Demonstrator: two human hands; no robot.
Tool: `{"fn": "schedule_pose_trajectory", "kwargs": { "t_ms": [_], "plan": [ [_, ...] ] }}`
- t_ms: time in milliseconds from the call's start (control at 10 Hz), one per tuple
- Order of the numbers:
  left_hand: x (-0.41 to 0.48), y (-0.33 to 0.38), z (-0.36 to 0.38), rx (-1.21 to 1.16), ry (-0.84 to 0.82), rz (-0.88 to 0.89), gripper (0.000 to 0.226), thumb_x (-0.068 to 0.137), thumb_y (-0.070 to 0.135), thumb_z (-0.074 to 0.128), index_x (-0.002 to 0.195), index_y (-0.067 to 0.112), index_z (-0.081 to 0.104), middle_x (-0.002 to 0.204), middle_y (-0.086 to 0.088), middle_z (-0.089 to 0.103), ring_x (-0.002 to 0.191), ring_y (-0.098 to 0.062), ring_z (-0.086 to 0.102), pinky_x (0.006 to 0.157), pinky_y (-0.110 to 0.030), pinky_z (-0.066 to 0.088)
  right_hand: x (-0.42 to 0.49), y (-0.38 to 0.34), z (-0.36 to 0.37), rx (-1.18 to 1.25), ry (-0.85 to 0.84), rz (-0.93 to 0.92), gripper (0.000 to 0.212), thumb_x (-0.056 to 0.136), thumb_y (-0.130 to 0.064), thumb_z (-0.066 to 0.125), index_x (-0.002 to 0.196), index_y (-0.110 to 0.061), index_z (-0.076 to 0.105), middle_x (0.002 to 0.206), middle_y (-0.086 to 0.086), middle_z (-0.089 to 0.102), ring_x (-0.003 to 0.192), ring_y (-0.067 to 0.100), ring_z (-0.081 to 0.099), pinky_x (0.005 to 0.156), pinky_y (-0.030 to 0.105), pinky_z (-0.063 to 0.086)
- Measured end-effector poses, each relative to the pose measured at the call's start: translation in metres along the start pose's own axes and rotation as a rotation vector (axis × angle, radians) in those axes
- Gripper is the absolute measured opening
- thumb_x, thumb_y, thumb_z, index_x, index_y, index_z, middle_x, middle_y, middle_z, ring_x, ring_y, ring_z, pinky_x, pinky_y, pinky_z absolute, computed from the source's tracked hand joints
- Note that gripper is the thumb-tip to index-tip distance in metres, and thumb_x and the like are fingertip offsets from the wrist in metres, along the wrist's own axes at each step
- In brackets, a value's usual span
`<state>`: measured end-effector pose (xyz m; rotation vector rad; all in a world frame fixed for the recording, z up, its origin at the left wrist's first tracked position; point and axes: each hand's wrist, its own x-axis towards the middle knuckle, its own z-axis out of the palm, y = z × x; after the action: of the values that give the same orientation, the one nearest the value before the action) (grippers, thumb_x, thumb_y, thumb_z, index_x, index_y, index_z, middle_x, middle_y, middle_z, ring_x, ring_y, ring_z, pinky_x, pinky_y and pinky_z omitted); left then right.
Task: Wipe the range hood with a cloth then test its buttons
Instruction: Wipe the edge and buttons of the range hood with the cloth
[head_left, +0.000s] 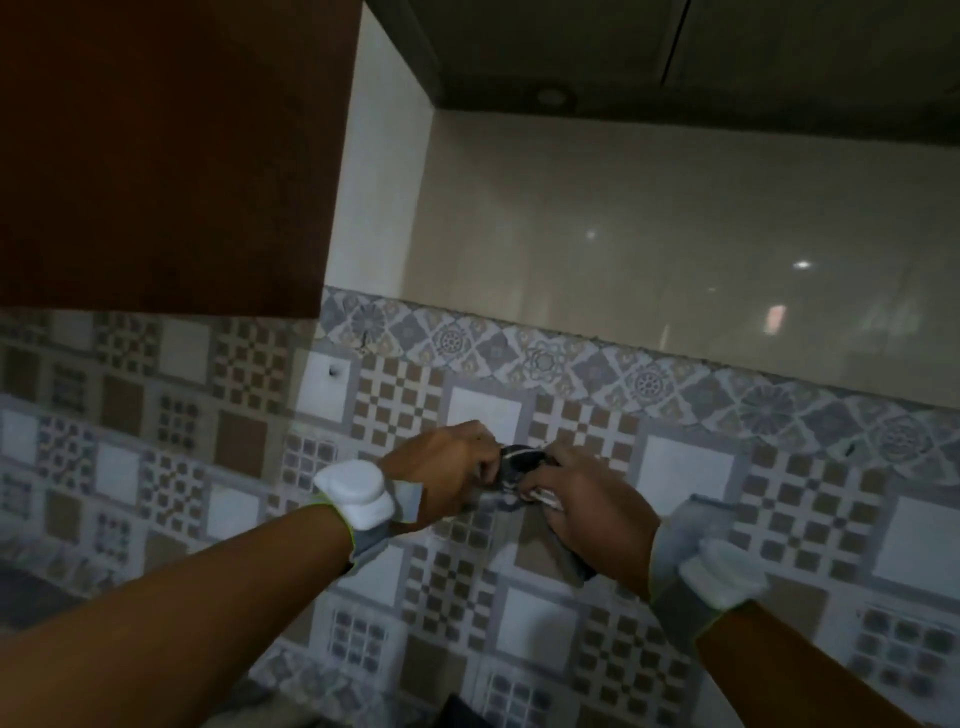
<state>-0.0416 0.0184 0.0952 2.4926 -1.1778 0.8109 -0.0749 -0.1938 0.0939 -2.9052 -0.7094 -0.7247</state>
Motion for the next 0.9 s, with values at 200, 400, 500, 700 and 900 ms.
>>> {"fn": "schedule_pose_trajectory", "kwargs": {
  "t_ms": [200,400,500,700,900],
  "plan": [
    [0.035,-0.041,0.045,0.296,0.067,-0.031,0.042,0.102,0.03,0.046,0.14,0.012,0.047,0.147,-0.011,0.039,0.114,-0.037,0.052,0.092,-0.047,0.048,0.043,0.026,0.037,-0.023,0.037,0.069,0.042,0.096,-0.038,0.046,0.136,-0.027,0.051,0.138,0.003,0.038,0.11,0.028,0.051,0.091,0.04,0.048],
    [0.06,-0.061,0.073,0.486,-0.028,-0.166,0.045,0.104,0.011,0.032,0.149,0.006,0.03,0.16,-0.013,0.014,0.126,-0.038,0.041,0.099,-0.046,0.041,0.083,0.03,0.044,-0.084,0.143,0.147,0.023,0.096,-0.007,0.046,0.112,-0.007,0.062,0.114,0.013,0.057,0.103,0.033,0.055,0.086,0.042,0.048],
    [0.064,-0.078,0.085,0.568,-0.14,-0.238,0.047,0.104,0.011,0.029,0.151,0.009,0.026,0.162,-0.013,0.006,0.129,-0.037,0.038,0.098,-0.044,0.038,0.091,0.033,0.048,-0.115,0.166,0.184,0.023,0.098,-0.003,0.038,0.117,-0.005,0.051,0.107,0.015,0.059,0.098,0.035,0.057,0.081,0.038,0.044],
    [0.078,-0.095,0.119,0.571,-0.041,-0.143,0.041,0.094,0.005,0.033,0.127,0.0,0.058,0.146,-0.024,0.04,0.1,-0.044,0.058,0.073,-0.045,0.053,0.106,0.051,0.075,0.016,0.088,0.229,0.035,0.102,-0.009,0.04,0.136,-0.004,0.047,0.128,0.016,0.052,0.113,0.035,0.052,0.073,0.023,0.041],
    [0.057,-0.119,0.16,0.631,-0.062,-0.058,0.036,0.073,0.013,0.041,0.081,0.007,0.076,0.105,-0.017,0.069,0.058,-0.036,0.06,0.04,-0.032,0.049,0.103,0.062,0.119,-0.063,-0.013,0.222,0.019,0.104,-0.019,0.037,0.116,-0.011,0.05,0.125,0.016,0.056,0.105,0.031,0.056,0.079,0.027,0.04]
  ]
}}
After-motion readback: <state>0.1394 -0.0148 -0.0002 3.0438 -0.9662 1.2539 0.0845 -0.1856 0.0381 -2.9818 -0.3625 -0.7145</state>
